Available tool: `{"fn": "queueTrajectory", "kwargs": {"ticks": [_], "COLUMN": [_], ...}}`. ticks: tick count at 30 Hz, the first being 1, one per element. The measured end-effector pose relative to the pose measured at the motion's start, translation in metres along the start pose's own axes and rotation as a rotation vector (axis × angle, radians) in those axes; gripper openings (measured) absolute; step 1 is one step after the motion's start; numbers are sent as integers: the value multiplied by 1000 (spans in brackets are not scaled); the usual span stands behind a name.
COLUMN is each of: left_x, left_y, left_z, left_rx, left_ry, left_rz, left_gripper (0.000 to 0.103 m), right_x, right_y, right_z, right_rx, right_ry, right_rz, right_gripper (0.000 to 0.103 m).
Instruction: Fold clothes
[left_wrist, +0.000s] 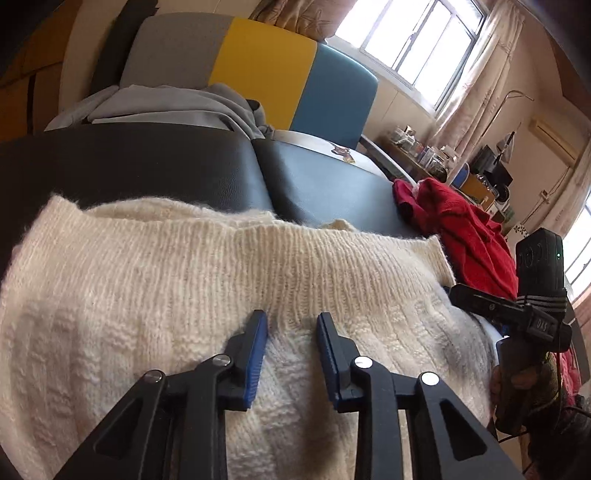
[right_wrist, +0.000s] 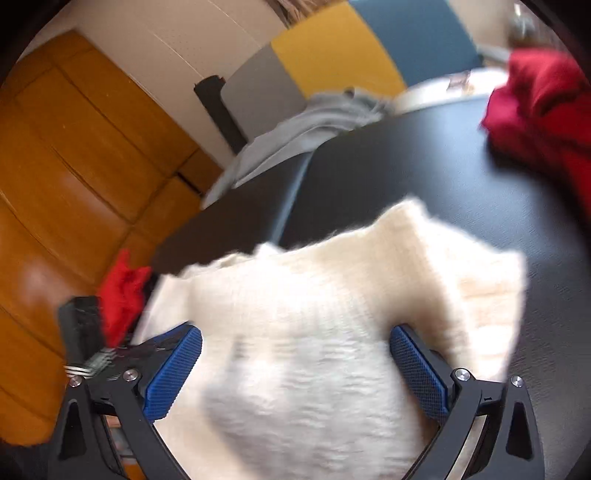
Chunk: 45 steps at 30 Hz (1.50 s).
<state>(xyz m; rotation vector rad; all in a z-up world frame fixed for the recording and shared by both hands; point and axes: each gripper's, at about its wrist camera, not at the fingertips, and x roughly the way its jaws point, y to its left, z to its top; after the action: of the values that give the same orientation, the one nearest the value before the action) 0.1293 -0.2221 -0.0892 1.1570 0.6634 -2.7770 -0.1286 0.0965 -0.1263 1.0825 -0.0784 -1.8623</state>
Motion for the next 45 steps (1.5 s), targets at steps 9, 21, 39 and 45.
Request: {"fn": "queueTrajectory", "kwargs": {"ticks": [9, 21, 39, 45], "left_x": [-16, 27, 31, -43], "left_y": [-8, -8, 16, 39], "left_z": [57, 62, 47, 30], "left_rx": [253, 402, 86, -57], "left_ry": [10, 187, 12, -66], "left_rz": [-35, -97, -21, -118], "left_gripper": [41, 31, 9, 30], "right_x": [-8, 27, 44, 46], "right_y": [22, 9, 46, 42], "right_z": [25, 12, 10, 11], "right_rx": [-37, 47, -83, -85], "right_ry": [-19, -98, -67, -76], "right_rz": [21, 141, -58, -58], "right_gripper": [103, 103, 103, 103]}}
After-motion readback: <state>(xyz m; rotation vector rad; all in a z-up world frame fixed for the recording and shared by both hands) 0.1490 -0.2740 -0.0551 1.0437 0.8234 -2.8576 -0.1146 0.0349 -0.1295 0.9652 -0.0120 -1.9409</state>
